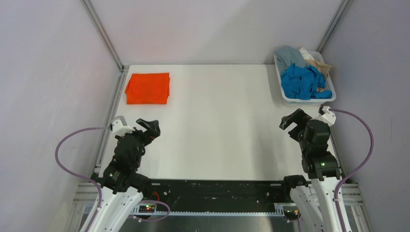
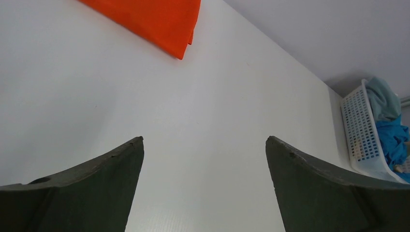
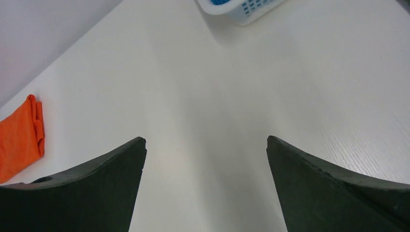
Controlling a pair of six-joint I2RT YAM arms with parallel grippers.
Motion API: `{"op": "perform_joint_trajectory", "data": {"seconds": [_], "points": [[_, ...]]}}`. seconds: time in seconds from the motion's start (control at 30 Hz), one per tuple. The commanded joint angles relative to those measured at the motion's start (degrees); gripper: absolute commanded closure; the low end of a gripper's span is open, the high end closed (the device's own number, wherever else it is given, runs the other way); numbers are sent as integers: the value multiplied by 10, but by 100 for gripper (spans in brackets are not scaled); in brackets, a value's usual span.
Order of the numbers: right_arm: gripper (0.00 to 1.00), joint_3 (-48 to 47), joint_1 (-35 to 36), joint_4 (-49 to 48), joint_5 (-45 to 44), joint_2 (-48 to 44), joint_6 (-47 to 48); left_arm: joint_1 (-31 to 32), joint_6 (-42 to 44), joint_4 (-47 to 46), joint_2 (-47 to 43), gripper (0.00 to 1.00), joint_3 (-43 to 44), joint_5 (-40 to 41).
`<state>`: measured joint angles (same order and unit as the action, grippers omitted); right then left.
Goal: Fold and stack the t-shirts
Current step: Grab crumpled tshirt from bin with the right arm
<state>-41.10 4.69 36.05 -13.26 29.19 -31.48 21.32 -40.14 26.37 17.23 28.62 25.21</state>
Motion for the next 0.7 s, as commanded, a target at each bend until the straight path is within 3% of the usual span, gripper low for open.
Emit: {"op": "perform_joint_trajectory", "data": {"seconds": [0.0,0.1,0.27,0.4,0.67], "points": [[1,-33,-2,-96,22,32,49,-1,-13,-1,-12,0,-4,17],[1,-66,-5,-158,47,97,102,0,-17,-1,-4,0,-9,28],[1,-187,-49,-191,-4,310,127,0,-9,-1,23,0,-6,41],[1,-294,-95,-181,59,464,118,0,-6,-2,36,0,-3,49],[4,-417,-100,-226,70,660,140,0,-6,-1,43,0,-7,68]]}}
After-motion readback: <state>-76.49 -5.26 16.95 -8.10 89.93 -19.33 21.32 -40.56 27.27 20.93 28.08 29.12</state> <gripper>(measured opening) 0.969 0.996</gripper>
